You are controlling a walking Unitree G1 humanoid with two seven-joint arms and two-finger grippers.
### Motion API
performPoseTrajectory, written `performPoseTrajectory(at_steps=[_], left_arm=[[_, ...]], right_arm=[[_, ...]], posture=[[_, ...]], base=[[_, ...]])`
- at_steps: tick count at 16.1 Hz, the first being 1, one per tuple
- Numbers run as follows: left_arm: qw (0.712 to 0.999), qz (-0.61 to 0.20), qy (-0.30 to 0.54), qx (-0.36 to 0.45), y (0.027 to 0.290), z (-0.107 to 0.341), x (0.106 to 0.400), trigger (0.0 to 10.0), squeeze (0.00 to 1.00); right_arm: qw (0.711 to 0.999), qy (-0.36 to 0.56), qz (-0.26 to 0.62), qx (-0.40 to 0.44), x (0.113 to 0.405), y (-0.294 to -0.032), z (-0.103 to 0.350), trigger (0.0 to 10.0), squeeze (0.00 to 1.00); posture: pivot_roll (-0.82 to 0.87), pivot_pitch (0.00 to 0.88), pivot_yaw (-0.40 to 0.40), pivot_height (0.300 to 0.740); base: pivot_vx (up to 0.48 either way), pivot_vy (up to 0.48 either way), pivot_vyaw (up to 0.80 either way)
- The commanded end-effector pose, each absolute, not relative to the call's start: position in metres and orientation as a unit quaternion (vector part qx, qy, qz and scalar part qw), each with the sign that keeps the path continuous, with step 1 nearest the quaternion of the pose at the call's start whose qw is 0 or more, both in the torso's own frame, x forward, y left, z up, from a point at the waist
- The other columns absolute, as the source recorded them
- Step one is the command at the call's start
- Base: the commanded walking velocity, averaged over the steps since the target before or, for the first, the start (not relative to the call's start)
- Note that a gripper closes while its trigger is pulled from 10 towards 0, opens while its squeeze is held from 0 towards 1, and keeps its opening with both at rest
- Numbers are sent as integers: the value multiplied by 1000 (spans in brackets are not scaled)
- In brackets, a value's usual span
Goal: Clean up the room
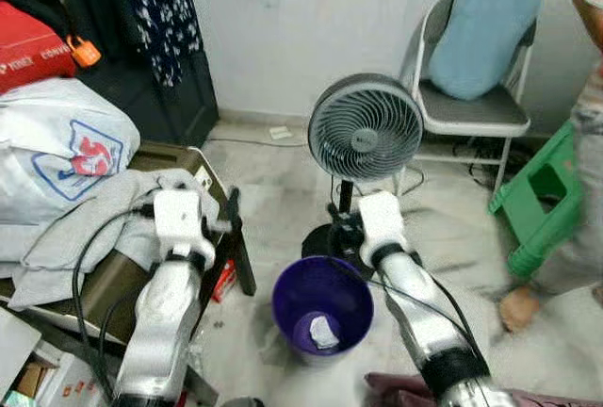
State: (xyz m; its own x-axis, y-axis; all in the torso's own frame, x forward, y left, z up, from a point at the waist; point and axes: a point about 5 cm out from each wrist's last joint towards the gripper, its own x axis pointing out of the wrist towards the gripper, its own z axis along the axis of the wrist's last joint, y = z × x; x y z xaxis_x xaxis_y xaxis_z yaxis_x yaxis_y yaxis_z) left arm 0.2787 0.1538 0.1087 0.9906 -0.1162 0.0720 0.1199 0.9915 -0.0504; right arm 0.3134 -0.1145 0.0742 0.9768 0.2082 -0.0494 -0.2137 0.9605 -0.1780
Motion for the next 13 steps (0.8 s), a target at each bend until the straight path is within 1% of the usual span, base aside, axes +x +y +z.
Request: performPoseTrajectory(at_steps=[1, 3, 4, 5, 6, 8, 9, 13], left_arm=[[997, -72, -36, -22, 160, 109, 271, 10000, 0], [999, -44, -17, -21, 176, 99, 258, 10000, 0], [999, -39, -16, -27, 180, 98, 252, 10000, 0], [999, -40, -16, -31, 180, 97, 250, 10000, 0], [998, -45, -15, -36, 179, 98, 248, 10000, 0], [995, -81, -7, -59, 167, 97, 244, 10000, 0], [994, -100, -8, -50, 153, 96, 247, 10000, 0], [995, -82, -8, -51, 157, 95, 244, 10000, 0]], right_arm=[[993, 9, 86, -84, 306, -122, 78, 10000, 0], [994, 13, 76, -75, 288, -130, 76, 10000, 0], [994, 3, 79, -81, 280, -133, 80, 10000, 0], [994, -1, 78, -81, 278, -134, 82, 10000, 0], [994, -12, 77, -79, 276, -135, 87, 10000, 0], [993, -31, 77, -79, 274, -134, 98, 10000, 0], [995, -33, 68, -72, 275, -135, 104, 10000, 0], [995, -39, 62, -63, 279, -134, 112, 10000, 0]], posture=[[21, 0, 32, 740], [33, 0, 24, 740], [31, 0, 21, 740], [29, 0, 21, 740], [20, 0, 22, 740], [-14, 0, 37, 740], [-25, 0, 43, 740], [-18, 0, 25, 740]], base=[[0, 0, 0], [0, 0, 0], [0, 0, 438], [0, 0, 506], [0, 0, 800], [0, 0, 800], [0, 0, 800], [0, 0, 800]])
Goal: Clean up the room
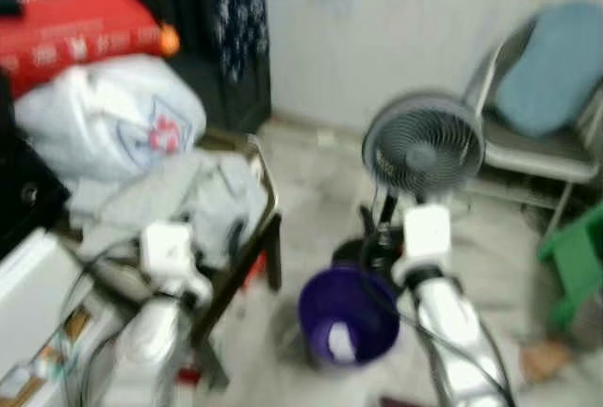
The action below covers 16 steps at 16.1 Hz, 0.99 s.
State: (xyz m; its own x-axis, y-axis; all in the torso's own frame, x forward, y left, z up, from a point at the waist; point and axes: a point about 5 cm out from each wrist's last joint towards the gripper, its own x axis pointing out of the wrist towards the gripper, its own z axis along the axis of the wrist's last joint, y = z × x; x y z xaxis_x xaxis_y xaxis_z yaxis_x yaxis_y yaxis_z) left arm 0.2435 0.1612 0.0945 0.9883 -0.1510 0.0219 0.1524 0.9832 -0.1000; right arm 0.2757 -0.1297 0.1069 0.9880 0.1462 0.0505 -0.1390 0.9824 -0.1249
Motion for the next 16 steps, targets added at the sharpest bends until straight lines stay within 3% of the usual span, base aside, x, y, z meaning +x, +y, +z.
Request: performPoseTrajectory(at_steps=[1, 8, 16], left_arm=[[996, -72, -9, -48, 161, 97, 242, 10000, 0], [996, -88, -12, 5, 153, 99, 245, 10000, 0], [997, -71, -20, 6, 154, 103, 251, 10000, 0]], right_arm=[[995, -35, 69, -59, 279, -131, 114, 10000, 0], [996, -28, 67, -56, 280, -131, 119, 10000, 0], [995, -26, 76, -50, 283, -125, 122, 10000, 0]], posture=[[-6, 0, 8, 740], [-16, 0, 13, 740], [-20, 10, 23, 740]], base=[[0, 0, 800], [0, 0, 800], [0, 0, 800]])
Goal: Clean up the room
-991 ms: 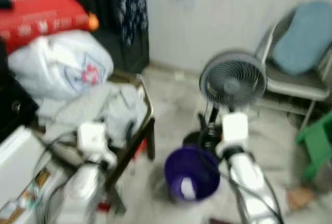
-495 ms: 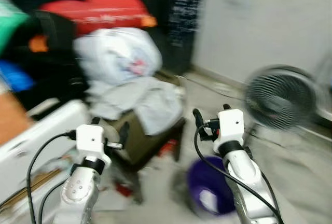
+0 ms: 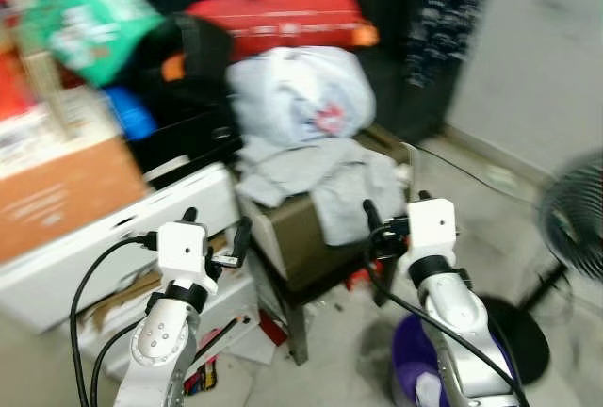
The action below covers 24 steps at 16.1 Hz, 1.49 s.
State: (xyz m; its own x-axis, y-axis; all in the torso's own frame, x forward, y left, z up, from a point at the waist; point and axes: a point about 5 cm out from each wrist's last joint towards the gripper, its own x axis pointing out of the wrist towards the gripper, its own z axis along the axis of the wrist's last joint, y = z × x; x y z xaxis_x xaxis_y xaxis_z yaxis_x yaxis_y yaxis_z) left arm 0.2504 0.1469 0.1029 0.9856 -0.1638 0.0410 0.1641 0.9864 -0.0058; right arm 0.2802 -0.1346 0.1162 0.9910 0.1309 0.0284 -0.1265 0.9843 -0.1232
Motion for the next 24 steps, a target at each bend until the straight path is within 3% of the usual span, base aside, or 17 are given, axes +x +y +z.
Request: performPoseTrajectory(at_steps=[1, 15, 24], left_arm=[[997, -73, -20, 8, 153, 103, 251, 10000, 0], [997, -77, -18, 26, 154, 104, 255, 10000, 0], [996, -79, -17, 26, 157, 103, 256, 10000, 0]], right_arm=[[996, -26, 77, -49, 283, -124, 122, 10000, 0], [995, -19, 84, -55, 281, -124, 120, 10000, 0], [995, -14, 85, -51, 282, -123, 119, 10000, 0]], posture=[[-20, 10, 23, 740], [-18, 3, 20, 740], [-16, 0, 18, 740]], base=[[0, 0, 800], [0, 0, 683], [0, -136, 0]])
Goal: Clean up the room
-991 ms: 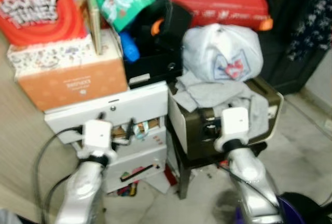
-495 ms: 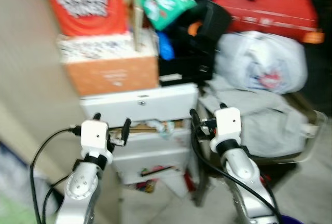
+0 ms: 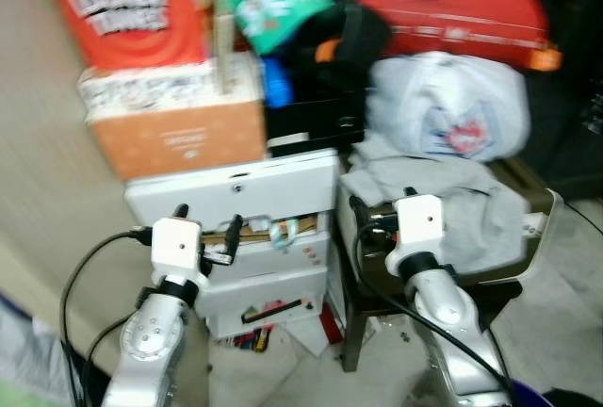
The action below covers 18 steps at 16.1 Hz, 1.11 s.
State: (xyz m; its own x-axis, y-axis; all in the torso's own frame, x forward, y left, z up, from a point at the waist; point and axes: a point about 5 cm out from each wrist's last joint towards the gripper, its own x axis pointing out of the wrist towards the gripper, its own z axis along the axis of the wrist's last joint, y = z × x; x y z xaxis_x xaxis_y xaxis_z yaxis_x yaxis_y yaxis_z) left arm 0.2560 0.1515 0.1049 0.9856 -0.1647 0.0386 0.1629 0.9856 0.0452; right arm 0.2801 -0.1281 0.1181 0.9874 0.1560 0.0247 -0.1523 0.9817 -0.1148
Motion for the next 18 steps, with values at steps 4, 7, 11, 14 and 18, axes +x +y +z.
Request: performPoseTrajectory(at_steps=[4, 7, 11, 14, 18], left_arm=[[997, -76, -17, 24, 157, 103, 257, 10000, 0], [997, -75, -19, 31, 157, 104, 258, 10000, 0], [997, -70, -20, 25, 159, 105, 260, 10000, 0], [999, -26, -17, 41, 176, 103, 256, 10000, 0], [999, -2, -7, 35, 188, 98, 251, 10000, 0]], right_arm=[[995, -14, 87, -51, 284, -123, 119, 10000, 0], [995, -13, 87, -50, 283, -122, 118, 10000, 0], [995, -10, 86, -49, 283, -122, 117, 10000, 0], [995, -12, 87, -55, 280, -125, 117, 10000, 0], [995, -3, 88, -55, 276, -126, 111, 10000, 0]], posture=[[-16, 2, 16, 740], [-18, 4, 22, 740], [-20, 4, 27, 740], [-18, 5, 29, 740], [-8, 11, 28, 740]], base=[[0, -305, 0], [0, -278, 0], [0, -63, 0], [0, 0, 425], [0, 0, 794]])
